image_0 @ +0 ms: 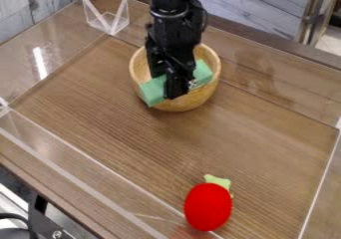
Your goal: Put the green stick in the brown bowl
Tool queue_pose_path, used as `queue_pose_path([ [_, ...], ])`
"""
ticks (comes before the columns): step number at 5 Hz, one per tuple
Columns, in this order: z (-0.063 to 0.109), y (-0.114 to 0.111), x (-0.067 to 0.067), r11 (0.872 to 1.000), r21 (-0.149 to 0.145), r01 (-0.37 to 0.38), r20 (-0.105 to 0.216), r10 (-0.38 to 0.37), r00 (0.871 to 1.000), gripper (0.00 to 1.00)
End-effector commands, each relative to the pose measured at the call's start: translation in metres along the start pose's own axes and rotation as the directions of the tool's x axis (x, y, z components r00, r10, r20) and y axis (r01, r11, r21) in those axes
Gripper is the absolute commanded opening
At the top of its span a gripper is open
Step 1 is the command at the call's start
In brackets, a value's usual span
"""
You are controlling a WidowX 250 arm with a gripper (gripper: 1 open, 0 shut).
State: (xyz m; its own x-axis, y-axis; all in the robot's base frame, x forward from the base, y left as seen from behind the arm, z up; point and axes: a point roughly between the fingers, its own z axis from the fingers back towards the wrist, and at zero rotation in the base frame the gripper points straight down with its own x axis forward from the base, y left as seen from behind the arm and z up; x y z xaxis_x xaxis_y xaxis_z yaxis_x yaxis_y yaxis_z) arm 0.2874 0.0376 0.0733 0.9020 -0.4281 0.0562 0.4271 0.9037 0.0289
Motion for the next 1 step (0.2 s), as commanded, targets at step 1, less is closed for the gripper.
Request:
queue_pose_path([
  [1,0.0100,0.0134,0.0075,0.999,0.038,-0.020,0.046,0.018,0.999,0.00],
])
